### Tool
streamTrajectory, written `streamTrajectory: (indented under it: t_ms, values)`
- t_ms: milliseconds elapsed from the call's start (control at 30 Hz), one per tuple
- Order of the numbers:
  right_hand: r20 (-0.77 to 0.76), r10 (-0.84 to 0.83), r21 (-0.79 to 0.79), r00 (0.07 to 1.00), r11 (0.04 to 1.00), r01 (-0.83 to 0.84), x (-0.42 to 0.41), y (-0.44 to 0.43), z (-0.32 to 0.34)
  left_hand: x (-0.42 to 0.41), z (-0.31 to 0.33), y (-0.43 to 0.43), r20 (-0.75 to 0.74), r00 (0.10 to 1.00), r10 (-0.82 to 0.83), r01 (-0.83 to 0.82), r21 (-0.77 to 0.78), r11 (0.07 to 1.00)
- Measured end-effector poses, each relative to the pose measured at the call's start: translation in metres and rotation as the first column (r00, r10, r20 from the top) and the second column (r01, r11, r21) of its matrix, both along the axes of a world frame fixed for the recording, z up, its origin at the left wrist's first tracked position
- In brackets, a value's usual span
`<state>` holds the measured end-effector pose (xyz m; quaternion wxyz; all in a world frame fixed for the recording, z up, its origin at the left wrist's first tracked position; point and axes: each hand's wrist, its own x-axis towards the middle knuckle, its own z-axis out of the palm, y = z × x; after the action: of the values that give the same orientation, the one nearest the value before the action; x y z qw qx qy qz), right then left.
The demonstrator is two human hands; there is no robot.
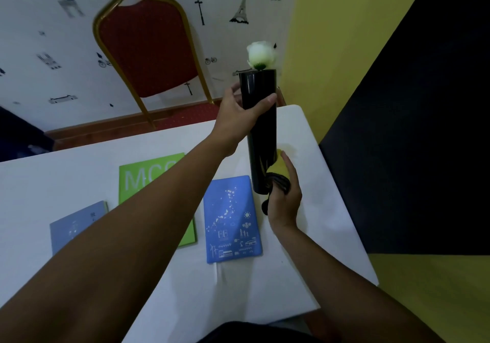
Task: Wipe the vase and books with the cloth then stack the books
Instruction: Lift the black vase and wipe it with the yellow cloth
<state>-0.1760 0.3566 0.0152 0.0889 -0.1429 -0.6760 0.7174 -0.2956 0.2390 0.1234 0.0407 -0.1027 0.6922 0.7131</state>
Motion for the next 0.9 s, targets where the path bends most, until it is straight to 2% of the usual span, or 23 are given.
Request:
streamTrajectory:
  t_ms: [100, 200, 367, 533, 667, 767, 900]
  values:
    - [0.036, 0.081, 0.061, 0.996, 0.995, -0.083, -0.016, 0.001, 0.011, 0.003, -0.007, -0.006, 0.049, 0.996, -0.08, 0.08, 0.009, 0.997]
    - [0.01, 0.062, 0.102, 0.998, 0.993, -0.063, -0.048, 0.004, 0.035, 0.01, -0.016, -0.008, 0.096, 0.975, -0.2, 0.204, -0.037, 0.978]
    - [-0.007, 0.098, 0.099, 0.995, 0.99, -0.097, -0.086, 0.014, 0.056, 0.015, -0.015, -0.012, 0.081, 0.959, -0.271, 0.27, 0.025, 0.963]
    - [0.045, 0.143, 0.052, 0.989, 0.988, -0.145, -0.041, 0.012, 0.02, 0.013, -0.011, -0.016, 0.017, 0.981, -0.194, 0.192, 0.105, 0.976]
    - [0.211, 0.173, -0.009, 0.962, 0.984, -0.176, -0.004, 0.02, -0.011, 0.01, -0.01, -0.017, -0.002, 0.992, -0.126, 0.124, 0.185, 0.975]
    - [0.251, 0.181, -0.049, 0.951, 0.983, -0.174, -0.006, 0.018, -0.003, 0.012, -0.011, -0.011, -0.012, 0.985, -0.171, 0.171, 0.144, 0.975]
    - [0.189, 0.05, -0.011, 0.981, 0.999, -0.049, -0.042, 0.014, 0.028, 0.019, -0.022, 0.001, 0.0, 0.962, -0.273, 0.273, 0.004, 0.962]
